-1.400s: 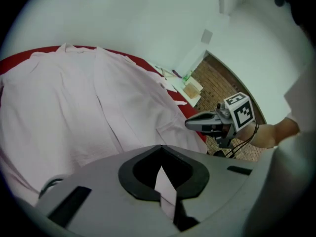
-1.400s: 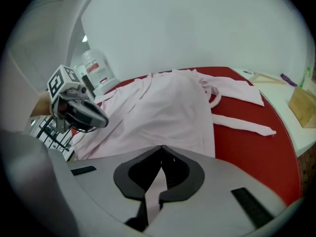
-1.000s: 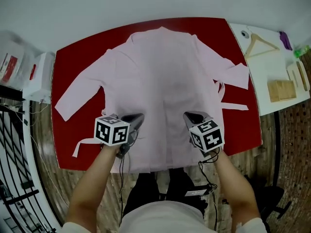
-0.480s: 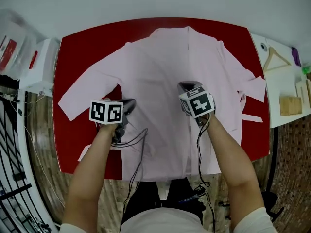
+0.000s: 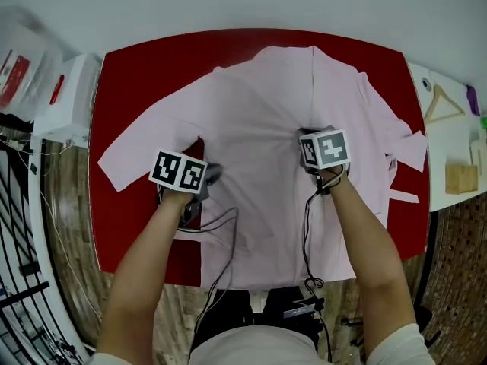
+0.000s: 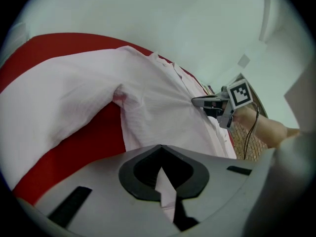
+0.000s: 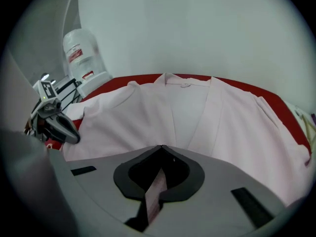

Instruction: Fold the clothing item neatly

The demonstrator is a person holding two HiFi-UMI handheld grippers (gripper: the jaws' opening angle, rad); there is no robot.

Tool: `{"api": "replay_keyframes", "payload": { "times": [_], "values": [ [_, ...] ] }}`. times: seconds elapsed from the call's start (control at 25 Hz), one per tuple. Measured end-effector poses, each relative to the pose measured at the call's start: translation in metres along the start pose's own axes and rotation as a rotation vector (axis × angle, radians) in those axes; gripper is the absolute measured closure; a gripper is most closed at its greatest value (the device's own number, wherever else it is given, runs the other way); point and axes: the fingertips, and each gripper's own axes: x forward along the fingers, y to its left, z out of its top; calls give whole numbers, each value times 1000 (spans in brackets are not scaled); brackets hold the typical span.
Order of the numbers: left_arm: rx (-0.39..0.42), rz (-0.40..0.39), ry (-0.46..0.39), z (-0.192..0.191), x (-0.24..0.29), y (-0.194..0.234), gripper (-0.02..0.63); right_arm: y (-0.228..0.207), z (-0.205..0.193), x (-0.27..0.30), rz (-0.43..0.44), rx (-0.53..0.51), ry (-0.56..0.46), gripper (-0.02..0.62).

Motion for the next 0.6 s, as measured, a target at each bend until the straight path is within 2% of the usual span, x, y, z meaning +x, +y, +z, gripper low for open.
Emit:
{"api": "replay_keyframes", "payload": {
  "times": [0.16, 0.28, 0.36, 0.48, 0.6],
  "values": [
    [-16, -17, -2, 2, -2, 2, 602, 0, 3, 0, -5, -8, -9, 583],
    [30, 0, -21, 2, -10, -4, 601, 8, 5, -13, 5, -29, -50, 581],
    [68, -23, -45, 1, -20, -18, 601, 16, 1, -28, 37, -21, -82, 581],
    [112, -55, -41, -17, -35, -37, 601, 31, -21, -52, 88, -4, -85, 583],
    [121, -52, 17, -51, -39, -41, 601, 47, -55, -69, 125, 18, -53, 583]
  ]
}}
